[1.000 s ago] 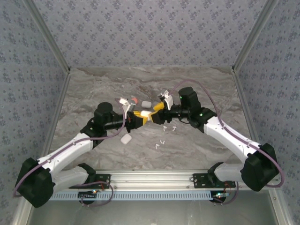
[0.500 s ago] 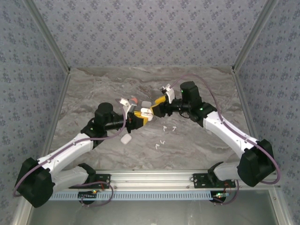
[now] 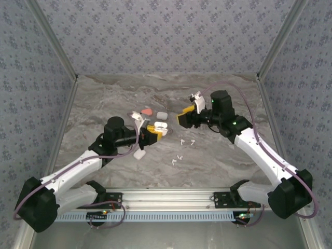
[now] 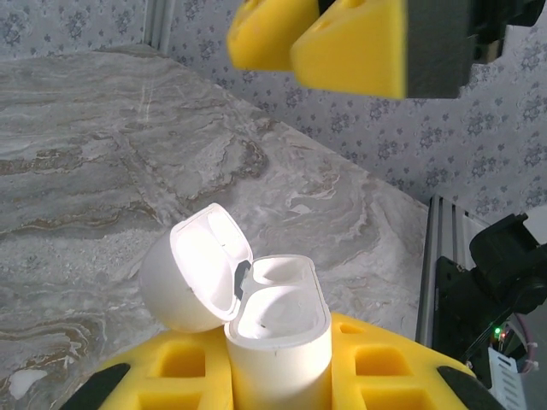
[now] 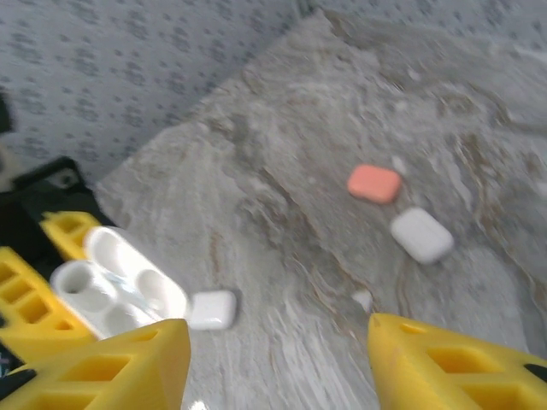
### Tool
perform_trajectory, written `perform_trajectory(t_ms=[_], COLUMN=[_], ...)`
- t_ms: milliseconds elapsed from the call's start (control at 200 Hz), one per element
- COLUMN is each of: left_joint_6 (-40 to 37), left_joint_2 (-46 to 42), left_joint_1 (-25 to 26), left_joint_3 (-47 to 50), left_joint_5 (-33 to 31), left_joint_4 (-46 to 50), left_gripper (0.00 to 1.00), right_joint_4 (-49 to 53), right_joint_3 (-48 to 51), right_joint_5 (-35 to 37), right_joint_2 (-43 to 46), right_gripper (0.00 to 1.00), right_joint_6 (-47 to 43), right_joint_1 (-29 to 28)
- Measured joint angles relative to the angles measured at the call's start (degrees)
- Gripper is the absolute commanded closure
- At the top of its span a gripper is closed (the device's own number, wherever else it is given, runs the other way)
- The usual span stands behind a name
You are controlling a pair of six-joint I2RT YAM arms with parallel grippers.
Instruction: Insert the wireless bluetooth earbuds into the charging case
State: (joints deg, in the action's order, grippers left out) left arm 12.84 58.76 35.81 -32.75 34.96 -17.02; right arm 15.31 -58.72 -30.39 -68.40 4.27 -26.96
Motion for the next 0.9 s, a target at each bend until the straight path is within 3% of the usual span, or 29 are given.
perform_trajectory(t_ms=[220, 340, 640, 900], left_joint_6=[-1.6, -2.4, -3.4, -3.4], left_joint_2=[-4.0, -7.0, -10.5, -10.8], left_joint_1=[0.0, 0.3, 0.3, 0.3], left_joint_3=[2.3, 4.0, 6.1, 6.1], left_joint_5=[-0.9, -1.7, -3.6, -3.8], left_joint_4=[-1.3, -2.5, -2.7, -2.7], left_gripper=[1.0, 1.0, 1.0, 1.0], right_joint_4=[8.2, 10.7, 9.8, 8.6], right_joint_3=[2.3, 4.8, 14.8, 15.3], right_joint_5=[8.4, 11.8, 20.2, 25.3], right_joint_2=[-0.7, -1.7, -4.3, -9.9], right_gripper=[0.5, 0.51, 0.53, 0.52], right_joint_6=[0.6, 2.1, 12.9, 16.2], right_joint_1=[-0.9, -4.2, -14.0, -19.9])
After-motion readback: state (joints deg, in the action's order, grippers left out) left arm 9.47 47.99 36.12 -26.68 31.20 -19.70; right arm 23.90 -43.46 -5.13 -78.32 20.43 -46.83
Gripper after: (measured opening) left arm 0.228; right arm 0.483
